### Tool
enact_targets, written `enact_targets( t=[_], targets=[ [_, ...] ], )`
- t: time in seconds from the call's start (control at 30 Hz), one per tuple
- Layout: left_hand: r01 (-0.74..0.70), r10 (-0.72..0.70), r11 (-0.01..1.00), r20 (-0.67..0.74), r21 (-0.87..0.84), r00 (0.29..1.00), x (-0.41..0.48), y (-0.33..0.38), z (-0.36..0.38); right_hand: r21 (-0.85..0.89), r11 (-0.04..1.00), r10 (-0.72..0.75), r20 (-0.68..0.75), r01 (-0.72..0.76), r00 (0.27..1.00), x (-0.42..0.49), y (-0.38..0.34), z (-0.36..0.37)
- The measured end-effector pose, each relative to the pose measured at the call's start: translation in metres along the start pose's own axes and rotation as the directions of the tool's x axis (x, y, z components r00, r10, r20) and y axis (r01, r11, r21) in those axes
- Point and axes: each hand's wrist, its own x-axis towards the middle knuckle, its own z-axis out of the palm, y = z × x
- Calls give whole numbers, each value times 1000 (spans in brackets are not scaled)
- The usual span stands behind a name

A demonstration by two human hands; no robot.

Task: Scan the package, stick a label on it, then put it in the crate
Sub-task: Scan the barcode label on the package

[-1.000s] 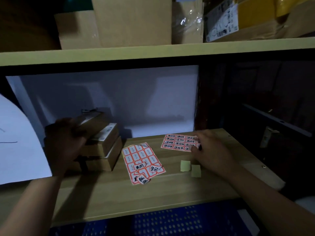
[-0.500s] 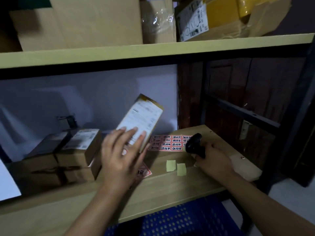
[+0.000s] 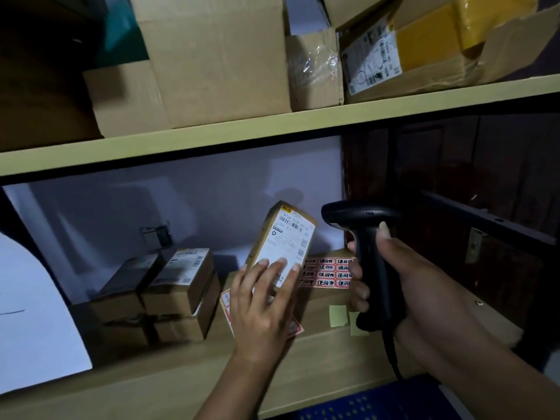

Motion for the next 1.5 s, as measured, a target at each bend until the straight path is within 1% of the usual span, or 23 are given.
enact_targets(
  t=[0.07,0.2,0.5,0.73,0.97,1.03,1.07,1.1,1.13,1.17,1.2,1.23,1.27,1.3,1.33,1.4,1.43,1.47,1.5],
  targets=[
    [-5,5,1000,-7,13,1000,-2,0,0,15,1000,-4,0,4,1000,1,2,6],
    [18,-17,1000,-38,24,999,-4,-3,2,-17,1000,-3,7,3,1000,4,2,10],
    [28,-26,999,-39,44,999,-6,-4,4,-68,998,-11,38,13,999,8,1,9],
    [19,-17,998,-36,56,999,-6,-2,2,-46,999,23,48,-21,999,9,3,13],
    [14,-13,999,-31,31,999,-6,-2,1,-49,999,19,38,-17,999,16,10,14],
    [25,-24,999,-31,22,999,-6,-3,1,-86,996,14,50,-10,999,17,11,12],
    [36,-36,999,-33,14,999,-6,-3,0,-146,989,-4,40,10,999,17,11,12],
    [53,-53,999,-36,6,998,-5,-4,-1,-264,963,-42,18,45,999,18,11,9],
    [79,-79,997,-34,-3,996,-2,-5,-4,-438,894,-108,-12,92,994,23,12,3],
    [114,-115,993,-29,-15,993,1,-7,-6,-632,761,-200,-15,146,980,30,13,-6],
    [155,-156,987,-26,-36,987,5,-9,-10,-799,572,-278,21,184,960,41,15,-18],
    [193,-195,979,-23,-65,981,8,-12,-13,-912,364,-304,75,189,950,54,19,-34],
    [220,-222,971,-15,-92,975,11,-14,-16,-967,192,-292,106,167,951,66,23,-50],
    [234,-235,966,1,-113,972,13,-16,-20,-989,60,-264,112,132,958,79,29,-67],
    [239,-238,963,18,-125,971,14,-17,-23,-994,-48,-255,111,102,961,90,35,-82],
    [237,-235,963,36,-131,971,14,-18,-27,-974,-222,-211,87,39,974,103,47,-101],
    [233,-229,964,40,-127,973,14,-19,-29,-963,-269,-185,77,25,980,106,52,-106],
    [223,-220,967,41,-120,975,13,-18,-29,-959,-283,-169,79,28,983,111,58,-111],
    [212,-209,971,42,-112,977,11,-18,-28,-961,-276,-159,80,33,984,114,63,-114]
  ],
)
